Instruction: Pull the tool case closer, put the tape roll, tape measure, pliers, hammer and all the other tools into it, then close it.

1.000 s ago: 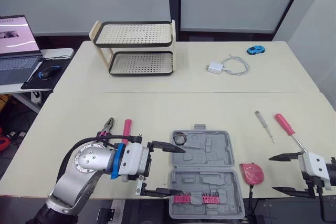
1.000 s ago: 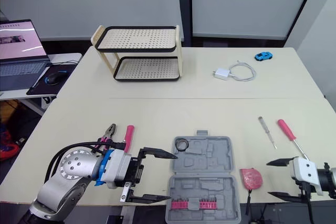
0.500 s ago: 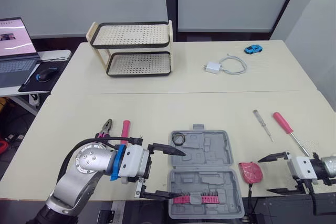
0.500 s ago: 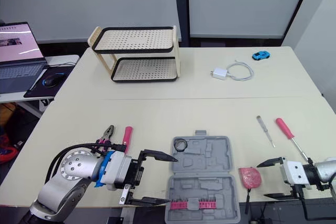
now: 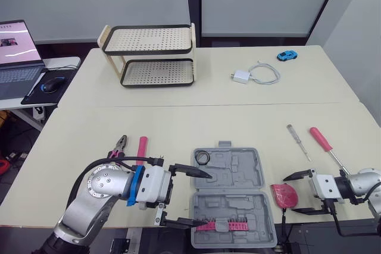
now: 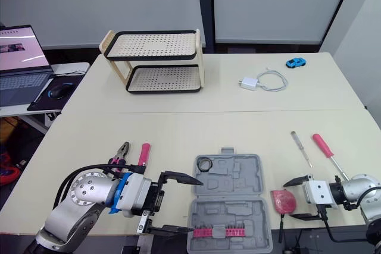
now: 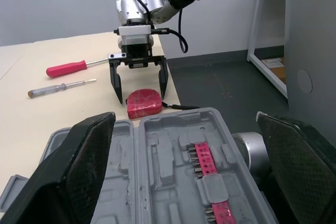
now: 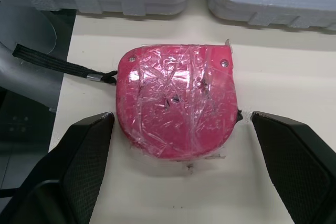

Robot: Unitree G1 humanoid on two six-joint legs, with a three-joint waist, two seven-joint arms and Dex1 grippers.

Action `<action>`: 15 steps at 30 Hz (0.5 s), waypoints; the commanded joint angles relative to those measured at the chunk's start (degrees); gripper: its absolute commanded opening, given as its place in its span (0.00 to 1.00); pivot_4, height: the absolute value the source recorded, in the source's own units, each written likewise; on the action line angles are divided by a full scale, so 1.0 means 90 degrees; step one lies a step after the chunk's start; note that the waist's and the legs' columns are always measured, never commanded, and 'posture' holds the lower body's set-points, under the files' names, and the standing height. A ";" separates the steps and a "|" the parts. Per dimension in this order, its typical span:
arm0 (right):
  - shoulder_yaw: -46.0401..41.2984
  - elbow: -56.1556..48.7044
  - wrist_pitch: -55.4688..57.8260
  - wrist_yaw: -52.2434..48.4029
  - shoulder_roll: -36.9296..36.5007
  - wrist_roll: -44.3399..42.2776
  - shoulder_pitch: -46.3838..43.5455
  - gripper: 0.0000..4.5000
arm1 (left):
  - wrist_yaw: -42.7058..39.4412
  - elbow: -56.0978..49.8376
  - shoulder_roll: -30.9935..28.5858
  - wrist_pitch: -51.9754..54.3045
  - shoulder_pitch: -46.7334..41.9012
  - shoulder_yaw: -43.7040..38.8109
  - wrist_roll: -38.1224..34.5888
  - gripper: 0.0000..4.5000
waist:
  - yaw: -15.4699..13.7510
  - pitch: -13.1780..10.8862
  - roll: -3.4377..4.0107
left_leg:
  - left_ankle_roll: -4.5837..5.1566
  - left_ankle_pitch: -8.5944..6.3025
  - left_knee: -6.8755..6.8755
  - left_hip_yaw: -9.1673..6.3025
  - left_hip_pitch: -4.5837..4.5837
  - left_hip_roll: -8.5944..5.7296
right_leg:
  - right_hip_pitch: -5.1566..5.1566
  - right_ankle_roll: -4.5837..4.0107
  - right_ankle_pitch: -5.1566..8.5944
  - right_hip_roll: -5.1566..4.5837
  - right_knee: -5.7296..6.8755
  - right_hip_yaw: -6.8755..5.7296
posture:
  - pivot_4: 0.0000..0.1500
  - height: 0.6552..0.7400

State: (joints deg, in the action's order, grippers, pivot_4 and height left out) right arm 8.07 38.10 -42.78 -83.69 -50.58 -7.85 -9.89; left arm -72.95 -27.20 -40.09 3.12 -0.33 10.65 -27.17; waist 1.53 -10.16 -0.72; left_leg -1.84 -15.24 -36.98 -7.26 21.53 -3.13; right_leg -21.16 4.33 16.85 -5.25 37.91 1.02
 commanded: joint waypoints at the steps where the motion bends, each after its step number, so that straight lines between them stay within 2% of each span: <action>1: 0.0034 -0.0061 -0.0096 -0.0105 -0.0029 -0.0031 0.0022 1.00 | 0.0041 -0.0252 -0.0036 -0.0044 0.0028 -0.0059 -0.0083 1.00 | 0.0000 0.0000 0.0000 | 0.0000 0.0000 0.0000 0.0000 0.0000 0.0000 | 0.0000 0.0000 0.0000 0.0000 0.0000 0.0000 | 1.00 1.00; 12: 0.0115 -0.0256 -0.0257 0.0083 0.0025 0.0052 0.0115 1.00 | 0.0121 -0.0258 -0.0037 -0.0009 -0.0040 -0.0012 -0.0053 1.00 | 0.0000 0.0000 0.0000 | 0.0000 0.0000 0.0000 0.0000 0.0000 -0.0001 | 0.0000 0.0000 0.0000 0.0000 0.0000 0.0001 | 1.00 1.00; 15: 0.0112 -0.0247 -0.0276 0.0169 0.0005 0.0123 0.0135 0.86 | 0.0142 -0.0246 -0.0018 0.0018 -0.0091 -0.0002 -0.0057 1.00 | 0.0000 0.0000 0.0000 | 0.0000 0.0000 0.0000 -0.0002 0.0000 0.0000 | 0.0000 0.0000 0.0000 0.0000 0.0001 0.0000 | 1.00 1.00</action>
State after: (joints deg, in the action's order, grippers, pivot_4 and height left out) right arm 9.32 36.40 -44.50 -82.73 -49.50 -7.26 -9.03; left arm -71.87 -27.77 -40.25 3.38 -0.75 10.66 -27.16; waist 1.53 -10.16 -0.71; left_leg -1.84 -15.24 -36.98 -7.27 21.53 -3.14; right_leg -21.16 4.33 16.85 -5.25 37.92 1.02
